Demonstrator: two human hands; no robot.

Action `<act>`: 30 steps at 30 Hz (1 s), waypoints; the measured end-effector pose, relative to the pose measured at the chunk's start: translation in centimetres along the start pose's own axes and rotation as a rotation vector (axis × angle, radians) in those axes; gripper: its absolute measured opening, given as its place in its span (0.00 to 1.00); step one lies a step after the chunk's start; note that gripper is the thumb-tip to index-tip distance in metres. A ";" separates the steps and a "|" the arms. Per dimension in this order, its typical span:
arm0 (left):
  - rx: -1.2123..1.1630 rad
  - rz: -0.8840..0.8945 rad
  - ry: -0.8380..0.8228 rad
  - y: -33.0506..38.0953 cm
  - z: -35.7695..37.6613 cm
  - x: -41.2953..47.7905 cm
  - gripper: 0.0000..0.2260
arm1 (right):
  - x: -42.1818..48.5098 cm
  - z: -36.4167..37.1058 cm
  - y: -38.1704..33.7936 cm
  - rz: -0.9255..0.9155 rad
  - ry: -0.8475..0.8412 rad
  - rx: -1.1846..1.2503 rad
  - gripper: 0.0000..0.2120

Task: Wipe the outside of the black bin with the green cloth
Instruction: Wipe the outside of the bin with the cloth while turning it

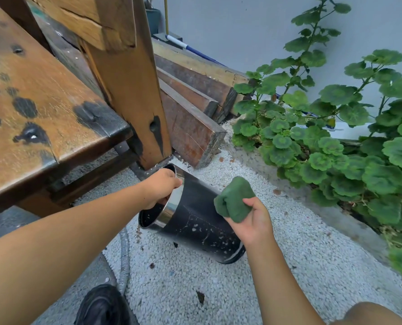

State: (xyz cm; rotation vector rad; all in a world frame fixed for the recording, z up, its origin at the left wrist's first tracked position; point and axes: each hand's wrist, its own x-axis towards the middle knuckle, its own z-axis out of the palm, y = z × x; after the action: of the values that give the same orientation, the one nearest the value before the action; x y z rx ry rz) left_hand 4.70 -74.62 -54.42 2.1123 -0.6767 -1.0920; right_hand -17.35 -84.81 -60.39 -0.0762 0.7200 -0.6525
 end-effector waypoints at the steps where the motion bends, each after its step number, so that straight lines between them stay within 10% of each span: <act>1: 0.022 0.006 0.015 -0.1 0.2 0.1 0.18 | -0.1 0.5 0.1 -0.008 -0.013 0.023 0.23; 6: -0.042 0.004 0.027 0.3 0.5 1.0 0.06 | -0.2 1.3 0.8 -0.021 -0.070 0.027 0.12; 15: -0.035 -0.015 0.069 0.7 0.1 1.6 0.04 | -0.6 1.5 1.0 -0.053 -0.095 -0.154 0.23; 22: 0.006 -0.144 -0.531 1.1 -0.8 0.2 0.44 | 0.1 2.4 0.6 -0.363 -0.027 -0.512 0.17; 27: 0.110 0.070 -0.248 2.2 -0.4 0.3 0.08 | -0.6 4.1 1.2 -0.512 -0.003 -0.866 0.21; 30: 0.086 0.142 -0.022 2.6 -0.5 0.8 0.23 | -1.1 5.8 1.6 -0.711 -0.053 -1.249 0.21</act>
State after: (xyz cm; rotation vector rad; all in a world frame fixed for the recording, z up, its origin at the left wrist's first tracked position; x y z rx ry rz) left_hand 5.17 -76.72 -52.73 2.0908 -0.8844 -1.0259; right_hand -13.47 -83.77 -55.78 -1.5458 0.9615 -0.7689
